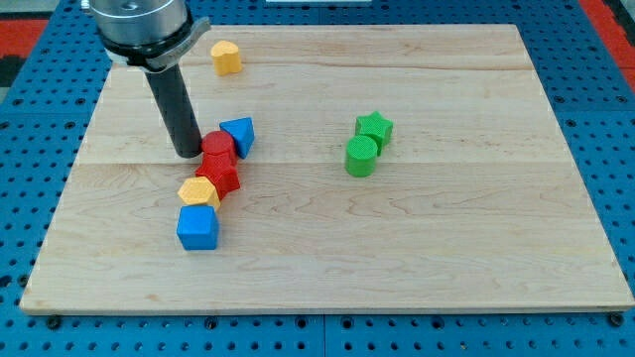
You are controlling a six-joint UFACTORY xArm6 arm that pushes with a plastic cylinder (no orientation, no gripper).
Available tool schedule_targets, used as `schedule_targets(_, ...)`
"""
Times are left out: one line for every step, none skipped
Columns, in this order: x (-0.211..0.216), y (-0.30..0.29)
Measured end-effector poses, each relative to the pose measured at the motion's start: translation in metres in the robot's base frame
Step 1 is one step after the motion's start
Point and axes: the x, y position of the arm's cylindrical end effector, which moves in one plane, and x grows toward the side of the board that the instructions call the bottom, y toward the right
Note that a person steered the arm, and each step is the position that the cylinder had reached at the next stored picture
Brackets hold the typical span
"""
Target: Separate the red star from the red circle
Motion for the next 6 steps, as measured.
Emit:
schedule_targets(-0.011,-0.009)
schedule_targets(-0.001,-0.01)
schedule_targets(0.003,-0.003)
schedule_targets(0.052,0.013)
schedule_targets(0.058,0.027)
schedule_targets(0.04,0.024)
